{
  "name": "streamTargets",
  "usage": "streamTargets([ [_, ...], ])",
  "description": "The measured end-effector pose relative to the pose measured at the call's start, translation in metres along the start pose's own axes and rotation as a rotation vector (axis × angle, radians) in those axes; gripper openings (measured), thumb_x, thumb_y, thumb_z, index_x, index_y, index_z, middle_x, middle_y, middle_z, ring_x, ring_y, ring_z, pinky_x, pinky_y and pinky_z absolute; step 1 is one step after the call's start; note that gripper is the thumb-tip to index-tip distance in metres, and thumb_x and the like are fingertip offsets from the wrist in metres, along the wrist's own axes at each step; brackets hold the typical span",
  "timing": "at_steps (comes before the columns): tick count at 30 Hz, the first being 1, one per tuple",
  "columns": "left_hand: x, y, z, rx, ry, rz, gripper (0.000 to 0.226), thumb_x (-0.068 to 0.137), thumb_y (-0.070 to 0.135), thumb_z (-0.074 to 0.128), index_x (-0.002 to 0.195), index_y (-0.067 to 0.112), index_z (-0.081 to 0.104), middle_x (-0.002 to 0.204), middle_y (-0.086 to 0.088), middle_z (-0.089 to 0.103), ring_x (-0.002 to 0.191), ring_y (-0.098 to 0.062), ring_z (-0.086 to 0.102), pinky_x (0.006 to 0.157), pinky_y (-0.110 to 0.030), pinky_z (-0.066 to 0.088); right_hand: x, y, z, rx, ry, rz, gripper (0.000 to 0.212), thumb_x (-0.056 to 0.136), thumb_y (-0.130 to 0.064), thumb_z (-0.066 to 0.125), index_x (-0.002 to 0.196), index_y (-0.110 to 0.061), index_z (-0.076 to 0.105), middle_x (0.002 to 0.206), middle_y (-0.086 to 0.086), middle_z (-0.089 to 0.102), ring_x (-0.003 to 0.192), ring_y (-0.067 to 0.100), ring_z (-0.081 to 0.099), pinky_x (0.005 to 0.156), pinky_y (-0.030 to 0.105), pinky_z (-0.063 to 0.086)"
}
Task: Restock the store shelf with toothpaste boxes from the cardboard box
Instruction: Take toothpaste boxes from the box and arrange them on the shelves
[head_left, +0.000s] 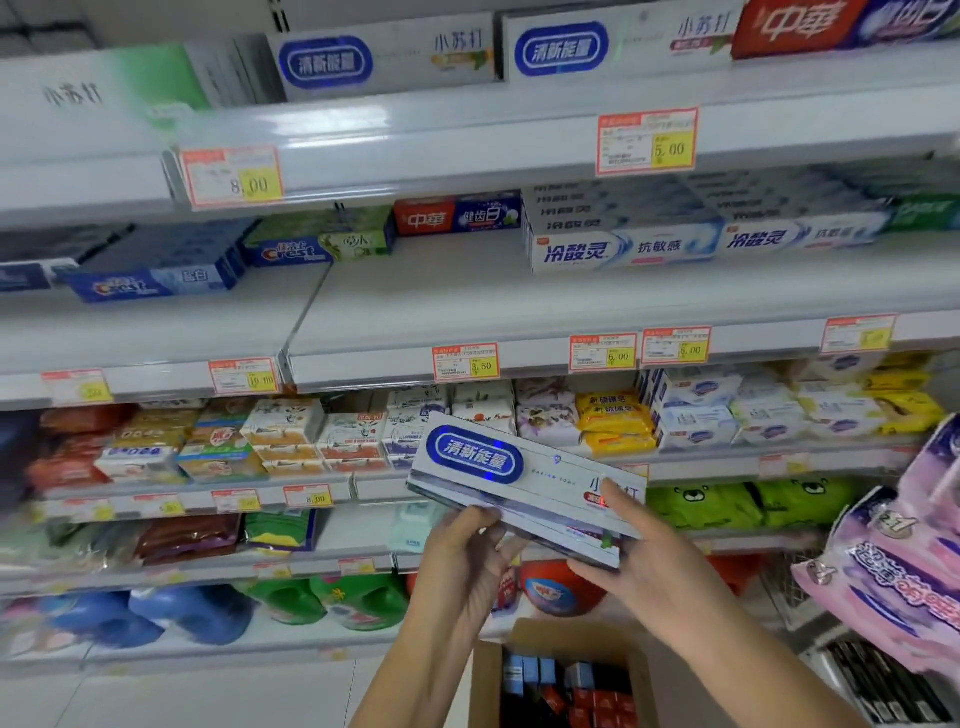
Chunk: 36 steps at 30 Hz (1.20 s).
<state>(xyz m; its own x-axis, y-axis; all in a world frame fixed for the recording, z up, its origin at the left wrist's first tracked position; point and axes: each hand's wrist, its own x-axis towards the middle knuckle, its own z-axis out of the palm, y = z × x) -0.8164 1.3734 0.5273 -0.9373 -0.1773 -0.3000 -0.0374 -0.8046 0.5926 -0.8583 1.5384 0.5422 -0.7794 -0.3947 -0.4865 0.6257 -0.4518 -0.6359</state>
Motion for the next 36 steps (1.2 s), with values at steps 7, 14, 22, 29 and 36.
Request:
streamTargets([
  [7,-0.012,0.057,0.054,0.234,0.063,0.247,0.067,0.061,0.032,0.086,0.114,0.006,0.055,0.092,-0.008,0.07,0.088,-0.024,0.067,0.084,-0.039,0.055,-0.01,-0.063,0.021,-0.101,-0.024,-0.172,0.063,0.077,0.004,0.072,0.103,-0.052,0.058,0.135,-0.006,0.046,0.113,0.01,0.053,0.082,0.016,0.054],
  [14,-0.041,0.088,0.111,0.6,-0.006,0.476,0.086,0.063,0.049,0.063,0.143,0.031,0.037,0.104,0.002,0.073,0.097,-0.012,0.069,0.096,-0.039,0.048,-0.05,-0.107,0.04,-0.471,-0.143,-0.575,0.101,0.06,-0.043,0.085,0.145,-0.035,0.032,0.143,-0.006,0.047,0.122,0.016,0.054,0.097,0.025,0.046],
  [22,-0.054,0.154,0.182,1.013,-0.134,0.771,0.073,0.068,0.074,0.053,0.134,0.044,0.044,0.11,0.023,0.067,0.105,0.009,0.058,0.092,-0.011,0.041,-0.12,-0.216,0.096,-0.725,-0.369,-0.848,0.081,0.044,-0.055,0.087,0.117,-0.033,0.059,0.115,0.0,0.069,0.101,0.02,0.068,0.071,0.03,0.058],
  [29,0.002,0.208,0.267,1.281,-0.248,0.867,0.017,0.09,0.037,0.059,0.077,0.026,0.062,0.056,0.021,0.06,0.049,0.011,0.052,0.052,-0.003,0.035,-0.096,-0.317,0.133,-0.735,-0.283,-0.99,0.102,0.04,-0.035,0.091,0.13,-0.021,0.047,0.119,0.007,0.063,0.092,0.016,0.07,0.074,0.025,0.057],
  [36,0.06,0.228,0.295,1.473,-0.271,0.729,0.029,0.077,0.033,0.076,0.097,0.026,0.056,0.085,0.012,0.063,0.076,-0.003,0.06,0.063,-0.012,0.044,-0.038,-0.358,0.129,-1.014,-0.066,-0.955,0.085,0.073,-0.005,0.076,0.144,-0.023,0.034,0.139,0.009,0.044,0.12,0.02,0.054,0.091,0.023,0.049],
])
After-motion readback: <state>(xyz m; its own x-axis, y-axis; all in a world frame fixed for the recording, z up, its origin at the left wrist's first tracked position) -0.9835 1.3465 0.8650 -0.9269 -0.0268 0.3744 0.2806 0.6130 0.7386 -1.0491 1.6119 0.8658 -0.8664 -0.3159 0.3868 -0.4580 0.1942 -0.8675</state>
